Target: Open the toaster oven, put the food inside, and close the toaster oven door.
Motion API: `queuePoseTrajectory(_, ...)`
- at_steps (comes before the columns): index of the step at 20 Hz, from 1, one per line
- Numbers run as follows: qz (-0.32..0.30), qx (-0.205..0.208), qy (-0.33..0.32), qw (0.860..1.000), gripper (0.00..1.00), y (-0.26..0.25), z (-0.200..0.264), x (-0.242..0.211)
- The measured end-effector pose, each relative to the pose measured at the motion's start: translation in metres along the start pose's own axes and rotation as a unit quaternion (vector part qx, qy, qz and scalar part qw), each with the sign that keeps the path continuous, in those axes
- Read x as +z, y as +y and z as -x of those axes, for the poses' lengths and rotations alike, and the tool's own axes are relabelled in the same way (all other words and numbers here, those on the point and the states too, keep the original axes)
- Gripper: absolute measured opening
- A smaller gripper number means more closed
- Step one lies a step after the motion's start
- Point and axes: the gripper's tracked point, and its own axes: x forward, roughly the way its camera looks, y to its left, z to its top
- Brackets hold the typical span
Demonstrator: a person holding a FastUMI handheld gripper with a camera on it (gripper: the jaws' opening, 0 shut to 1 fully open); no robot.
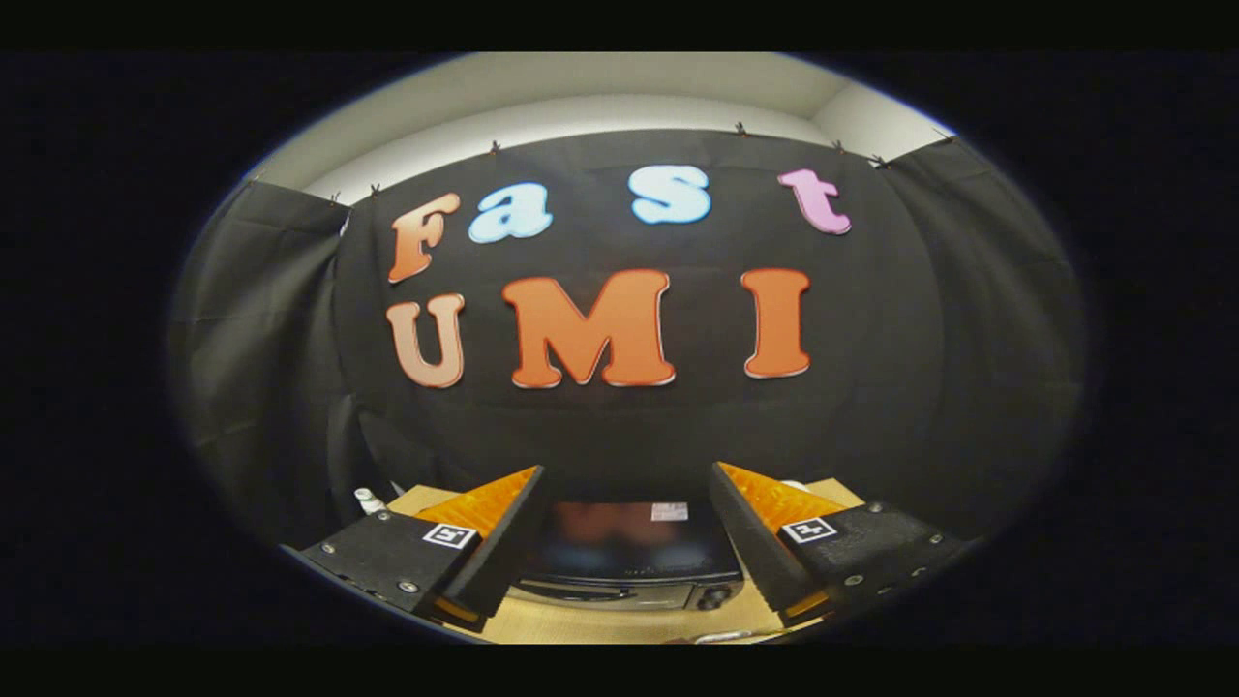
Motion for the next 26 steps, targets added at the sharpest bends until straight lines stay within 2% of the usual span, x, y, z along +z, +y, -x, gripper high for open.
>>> queuePoseTrajectory(3,0.008,0.005,0.061,0.998,0.99,0.01,-0.017,-0.051)
queuePoseTrajectory(6,-0.003,0.02,0.163,0.986,0.98,0.025,-0.023,-0.12)
queuePoseTrajectory(7,-0.008,0.023,0.179,0.984,0.97,0.031,-0.026,-0.133)
queuePoseTrajectory(13,0.017,0.021,0.218,0.976,0.96,0.044,-0.032,-0.181)
queuePoseTrajectory(15,0.014,0.017,0.236,0.972,0.93,0.044,-0.032,-0.196)
queuePoseTrajectory(16,0.0,0.012,0.214,0.977,0.93,0.045,-0.039,-0.197)
queuePoseTrajectory(21,0.006,0.017,0.192,0.981,0.89,0.049,-0.034,-0.192)
queuePoseTrajectory(23,0.003,0.021,0.191,0.981,0.87,0.049,-0.026,-0.193)
queuePoseTrajectory(26,0.014,0.025,0.219,0.975,0.87,0.049,0.01,-0.21)
